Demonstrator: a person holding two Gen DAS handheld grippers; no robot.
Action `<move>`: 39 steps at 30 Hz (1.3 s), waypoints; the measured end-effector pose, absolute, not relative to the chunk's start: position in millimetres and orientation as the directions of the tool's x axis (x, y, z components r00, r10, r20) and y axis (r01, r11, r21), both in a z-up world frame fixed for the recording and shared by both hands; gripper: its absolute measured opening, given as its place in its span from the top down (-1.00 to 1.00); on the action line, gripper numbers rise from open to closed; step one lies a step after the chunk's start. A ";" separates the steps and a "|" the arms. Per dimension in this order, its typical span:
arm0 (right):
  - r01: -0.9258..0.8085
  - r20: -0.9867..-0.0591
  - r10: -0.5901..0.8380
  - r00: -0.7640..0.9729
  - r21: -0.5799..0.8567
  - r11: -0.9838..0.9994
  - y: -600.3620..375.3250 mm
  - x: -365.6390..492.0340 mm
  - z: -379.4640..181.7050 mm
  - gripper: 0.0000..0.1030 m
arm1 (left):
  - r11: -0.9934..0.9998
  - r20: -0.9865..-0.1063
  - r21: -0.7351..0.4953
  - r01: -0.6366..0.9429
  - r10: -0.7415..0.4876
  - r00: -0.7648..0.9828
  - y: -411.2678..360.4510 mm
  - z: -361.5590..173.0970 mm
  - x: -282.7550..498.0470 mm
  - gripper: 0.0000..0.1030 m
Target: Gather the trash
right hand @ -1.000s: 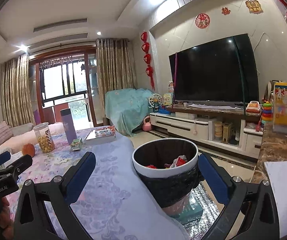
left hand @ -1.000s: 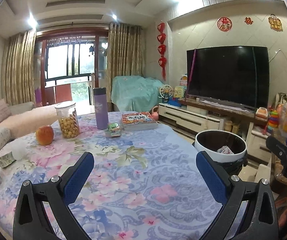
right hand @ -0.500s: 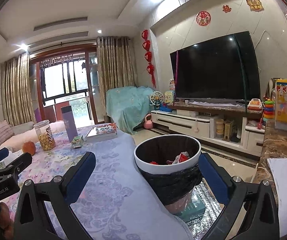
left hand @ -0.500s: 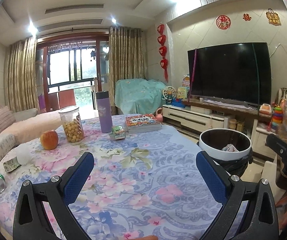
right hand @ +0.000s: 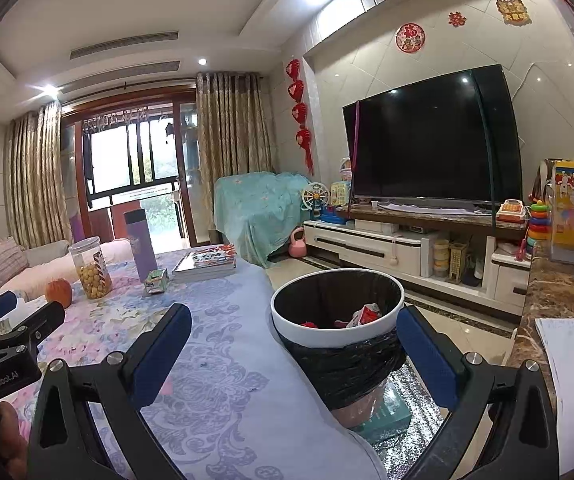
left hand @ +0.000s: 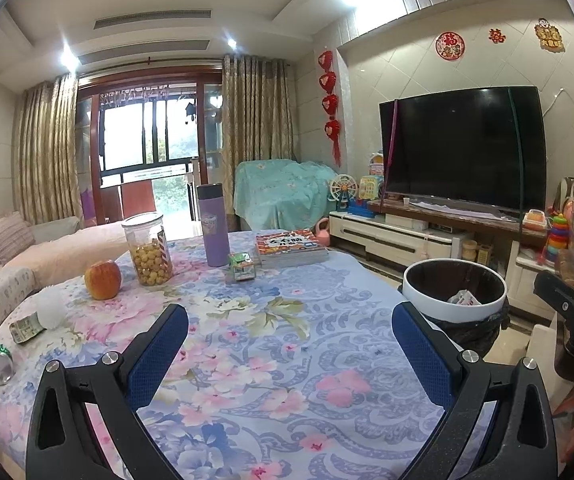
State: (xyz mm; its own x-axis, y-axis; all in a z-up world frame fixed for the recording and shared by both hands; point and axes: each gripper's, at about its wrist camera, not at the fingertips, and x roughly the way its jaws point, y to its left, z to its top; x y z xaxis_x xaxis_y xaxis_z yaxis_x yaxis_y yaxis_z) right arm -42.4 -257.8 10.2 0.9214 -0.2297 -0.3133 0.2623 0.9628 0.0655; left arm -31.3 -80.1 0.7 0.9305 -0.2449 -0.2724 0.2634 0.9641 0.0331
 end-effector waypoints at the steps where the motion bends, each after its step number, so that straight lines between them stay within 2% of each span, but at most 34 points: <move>1: 0.261 -0.313 -0.229 0.922 0.066 0.963 -257.5 -42.3 10.0 -1.00 | 0.964 -0.273 0.033 0.263 -0.245 0.930 -79.3 0.3 -30.9 -0.99; 39: 0.245 -0.325 -0.214 0.921 0.055 0.968 -257.5 -40.8 13.1 -1.00 | 0.962 -0.296 0.013 0.274 -0.258 0.920 -71.6 -6.4 -22.6 -0.99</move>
State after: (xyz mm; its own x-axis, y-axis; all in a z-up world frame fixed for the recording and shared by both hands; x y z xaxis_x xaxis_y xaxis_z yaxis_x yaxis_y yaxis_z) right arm -40.8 -257.5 13.1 0.9210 -0.2143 -0.3254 0.2448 0.9680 0.0555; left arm -22.6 -71.6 -6.4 0.9198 -0.2580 -0.2956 0.2738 0.9617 0.0125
